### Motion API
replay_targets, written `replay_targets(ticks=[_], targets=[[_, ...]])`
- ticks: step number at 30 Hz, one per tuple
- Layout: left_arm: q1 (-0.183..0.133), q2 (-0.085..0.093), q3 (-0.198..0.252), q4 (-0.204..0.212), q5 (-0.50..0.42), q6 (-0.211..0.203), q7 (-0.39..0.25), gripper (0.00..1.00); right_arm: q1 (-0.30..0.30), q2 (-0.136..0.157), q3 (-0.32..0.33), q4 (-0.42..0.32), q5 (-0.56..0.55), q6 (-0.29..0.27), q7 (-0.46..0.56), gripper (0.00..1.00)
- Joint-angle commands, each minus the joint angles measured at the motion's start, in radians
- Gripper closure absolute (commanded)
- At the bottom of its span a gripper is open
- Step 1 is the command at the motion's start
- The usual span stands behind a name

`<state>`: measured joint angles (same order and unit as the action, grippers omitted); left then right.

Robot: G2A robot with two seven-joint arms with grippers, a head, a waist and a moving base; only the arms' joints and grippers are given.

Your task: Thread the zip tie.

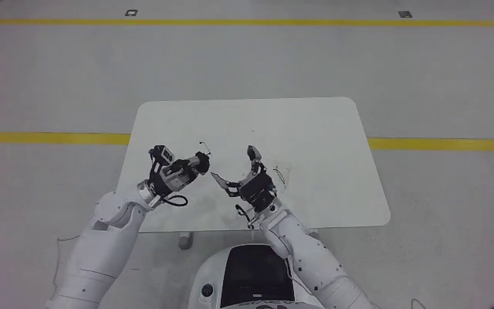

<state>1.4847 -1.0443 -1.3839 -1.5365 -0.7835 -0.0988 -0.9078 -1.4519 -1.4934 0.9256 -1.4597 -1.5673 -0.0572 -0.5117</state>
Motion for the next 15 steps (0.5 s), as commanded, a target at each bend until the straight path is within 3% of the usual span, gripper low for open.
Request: replay_targets(ticks=[1,3,7,15], targets=[[-0.002,0.002,-0.008,0.005,-0.052,0.067,-0.029,1.00,0.040,0.018,-0.021,0.014,-0.003,0.024,0.005,0.00],[-0.003,0.005,-0.019,0.012,-0.077,0.113,-0.036,1.00,0.088,0.049,-0.074,0.037,-0.003,0.087,0.004,0.00],[-0.009,0.007,-0.032,0.017,-0.113,0.142,-0.052,1.00,0.156,0.103,-0.184,0.072,-0.003,0.232,-0.025,0.00],[-0.012,0.007,-0.032,0.015,-0.104,0.137,-0.031,1.00,0.160,0.105,-0.188,0.073,-0.003,0.231,-0.015,0.00]])
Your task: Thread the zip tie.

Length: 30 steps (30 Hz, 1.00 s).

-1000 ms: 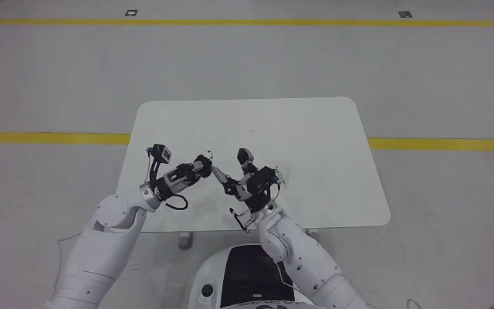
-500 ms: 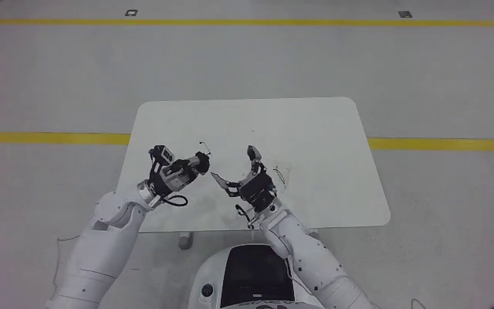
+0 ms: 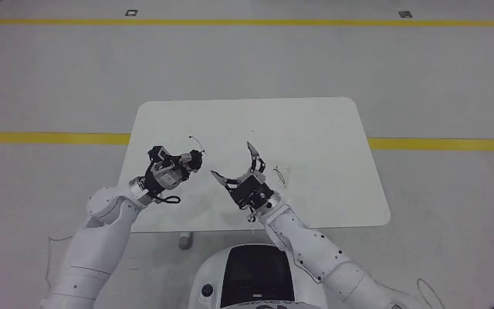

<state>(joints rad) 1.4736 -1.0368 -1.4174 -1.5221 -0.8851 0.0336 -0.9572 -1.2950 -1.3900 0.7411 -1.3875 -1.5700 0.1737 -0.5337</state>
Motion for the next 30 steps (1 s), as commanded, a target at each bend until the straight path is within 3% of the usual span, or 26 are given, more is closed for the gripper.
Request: replay_targets(ticks=[1,6,11,12,22,29,30], targets=[[-0.002,-0.001,0.001,0.006,-0.011,0.017,0.025,1.00,0.006,0.003,-0.008,0.003,0.000,0.002,0.008,0.00],[-0.008,-0.002,-0.026,0.024,-0.182,0.135,-0.008,1.00,0.036,0.013,-0.042,0.027,0.000,0.032,0.014,0.00],[-0.026,-0.005,-0.025,0.061,-0.345,0.293,-0.031,1.00,0.086,0.020,-0.102,0.064,0.000,0.065,0.025,0.00],[-0.032,-0.005,-0.023,0.062,-0.353,0.306,-0.032,1.00,0.086,0.020,-0.104,0.062,0.000,0.067,0.025,0.00],[-0.029,-0.007,-0.014,0.051,-0.356,0.306,-0.008,1.00,0.082,0.020,-0.096,0.049,0.000,0.065,0.028,0.00],[-0.034,0.007,0.057,0.077,-0.522,0.306,-0.001,1.00,0.088,0.010,-0.085,0.059,0.000,0.059,0.003,0.00],[-0.036,0.011,0.070,0.079,-0.544,0.306,-0.001,1.00,0.090,0.009,-0.084,0.061,0.000,0.057,0.000,0.22]])
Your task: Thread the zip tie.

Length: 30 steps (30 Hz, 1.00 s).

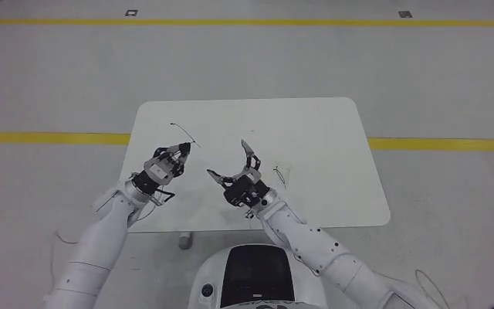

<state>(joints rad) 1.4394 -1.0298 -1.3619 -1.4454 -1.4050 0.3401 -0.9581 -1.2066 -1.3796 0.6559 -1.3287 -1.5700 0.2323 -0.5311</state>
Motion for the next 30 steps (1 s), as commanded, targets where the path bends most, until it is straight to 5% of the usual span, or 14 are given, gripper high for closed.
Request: replay_targets(ticks=[1,3,10,30], targets=[[-0.006,0.011,0.026,0.003,-0.044,0.000,0.000,1.00,0.004,-0.004,0.001,0.006,0.000,-0.004,-0.007,0.31],[-0.010,0.021,0.049,0.005,-0.075,0.000,-0.002,1.00,0.009,-0.008,0.001,0.011,0.000,-0.009,-0.016,0.51],[-0.022,0.063,0.120,-0.001,-0.154,0.000,-0.007,1.00,0.034,-0.022,-0.020,0.034,0.000,-0.024,-0.052,0.58],[-0.022,0.063,0.120,-0.001,-0.154,0.000,-0.007,1.00,0.093,-0.037,-0.093,0.069,0.000,0.031,-0.076,0.81]])
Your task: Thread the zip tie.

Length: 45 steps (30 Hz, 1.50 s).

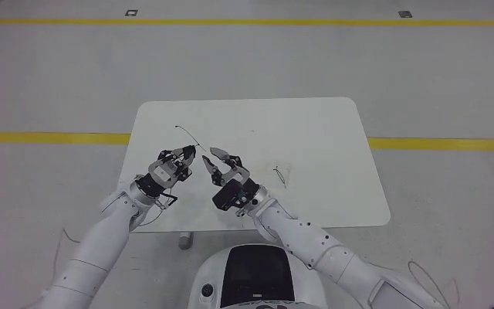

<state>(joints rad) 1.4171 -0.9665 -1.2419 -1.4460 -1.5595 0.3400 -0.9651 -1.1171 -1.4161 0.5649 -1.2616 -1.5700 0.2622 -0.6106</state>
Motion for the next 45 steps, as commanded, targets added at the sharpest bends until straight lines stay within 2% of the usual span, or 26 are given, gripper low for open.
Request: replay_targets(ticks=[1,13,18,24,45], targets=[[0.000,0.000,0.000,0.000,0.000,0.000,0.000,1.00,0.007,-0.002,-0.004,0.003,0.000,0.002,0.006,0.82],[0.000,0.000,0.000,0.000,0.000,0.000,0.000,1.00,0.036,-0.015,-0.021,0.017,0.000,0.012,0.015,0.89],[0.000,0.000,0.000,0.000,0.000,0.000,0.000,1.00,0.039,-0.017,-0.022,0.023,0.000,0.012,0.015,0.89],[0.000,0.000,0.000,0.000,0.000,0.000,0.000,1.00,0.039,-0.019,-0.023,0.026,0.000,0.014,0.012,1.00],[0.000,0.000,0.000,0.000,0.000,0.000,0.000,1.00,0.011,-0.008,0.003,0.026,0.000,0.024,0.007,1.00]])
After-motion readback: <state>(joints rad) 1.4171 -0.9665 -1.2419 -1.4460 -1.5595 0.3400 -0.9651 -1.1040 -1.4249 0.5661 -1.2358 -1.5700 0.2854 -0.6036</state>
